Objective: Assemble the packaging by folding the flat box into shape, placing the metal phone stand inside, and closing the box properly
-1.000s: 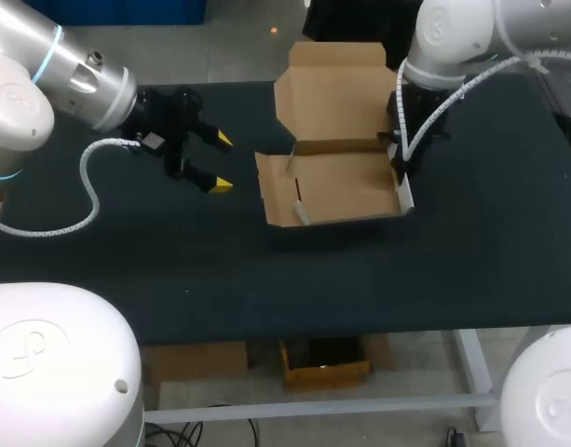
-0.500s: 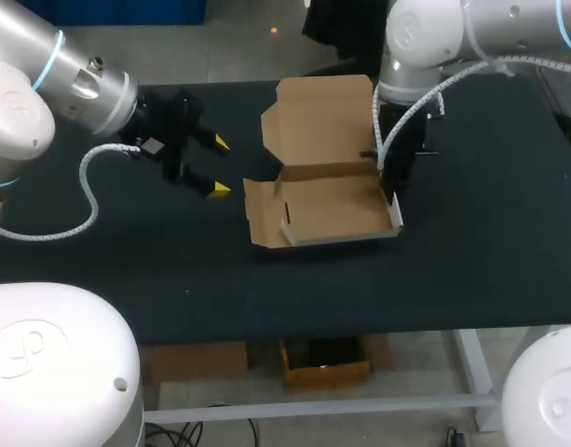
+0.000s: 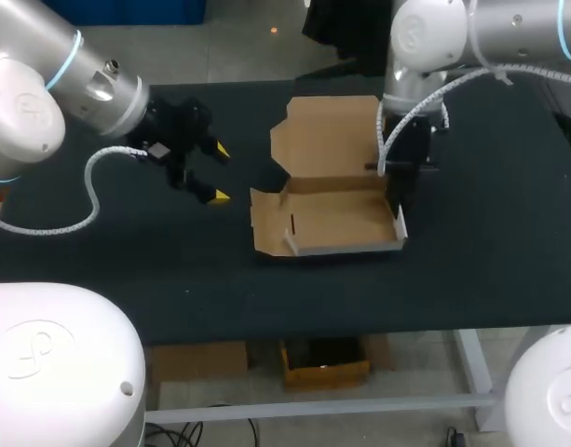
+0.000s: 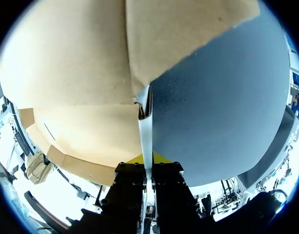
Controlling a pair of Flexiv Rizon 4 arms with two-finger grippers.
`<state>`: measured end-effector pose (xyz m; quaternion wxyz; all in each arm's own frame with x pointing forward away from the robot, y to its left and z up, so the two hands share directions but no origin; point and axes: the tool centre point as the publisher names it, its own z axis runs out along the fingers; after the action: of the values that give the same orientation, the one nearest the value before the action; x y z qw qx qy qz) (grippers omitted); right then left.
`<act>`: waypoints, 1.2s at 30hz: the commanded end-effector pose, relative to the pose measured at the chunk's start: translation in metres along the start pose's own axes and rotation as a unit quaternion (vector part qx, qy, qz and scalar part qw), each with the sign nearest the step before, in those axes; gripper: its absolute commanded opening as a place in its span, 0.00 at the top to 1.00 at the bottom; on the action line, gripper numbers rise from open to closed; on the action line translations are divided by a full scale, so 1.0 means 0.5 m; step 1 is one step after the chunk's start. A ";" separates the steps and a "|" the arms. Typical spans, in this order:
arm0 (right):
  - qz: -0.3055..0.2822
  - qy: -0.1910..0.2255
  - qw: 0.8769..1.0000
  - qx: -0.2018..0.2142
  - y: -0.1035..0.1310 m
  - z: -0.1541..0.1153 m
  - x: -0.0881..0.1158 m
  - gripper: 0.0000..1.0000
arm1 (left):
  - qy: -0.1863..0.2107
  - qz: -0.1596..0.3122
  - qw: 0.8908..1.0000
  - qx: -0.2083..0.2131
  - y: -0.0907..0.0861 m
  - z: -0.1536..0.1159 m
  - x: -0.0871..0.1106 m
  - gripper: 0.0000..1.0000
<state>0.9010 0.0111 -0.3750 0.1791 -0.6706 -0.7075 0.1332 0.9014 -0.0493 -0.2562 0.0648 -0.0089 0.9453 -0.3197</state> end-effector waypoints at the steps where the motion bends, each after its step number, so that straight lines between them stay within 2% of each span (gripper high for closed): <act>1: 0.004 -0.002 1.000 0.013 0.007 0.004 0.006 1.00 | 0.002 0.000 1.000 -0.004 -0.001 0.004 -0.002 0.00; 16: 0.013 0.001 1.000 0.029 -0.023 0.028 0.007 1.00 | 0.002 0.000 1.000 -0.004 -0.001 0.004 -0.002 0.00; 32: 0.017 -0.007 0.998 0.055 -0.035 0.054 0.012 1.00 | 0.002 0.000 1.000 -0.004 -0.001 0.004 -0.002 0.00; 36: 0.016 -0.009 0.998 0.055 -0.034 0.060 0.014 0.94 | 0.002 0.000 1.000 -0.004 -0.001 0.004 -0.002 0.00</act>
<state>0.8708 0.0162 -0.3924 0.2067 -0.6711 -0.6898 0.1761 0.9021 -0.0505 -0.2581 0.0646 -0.0088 0.9458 -0.3181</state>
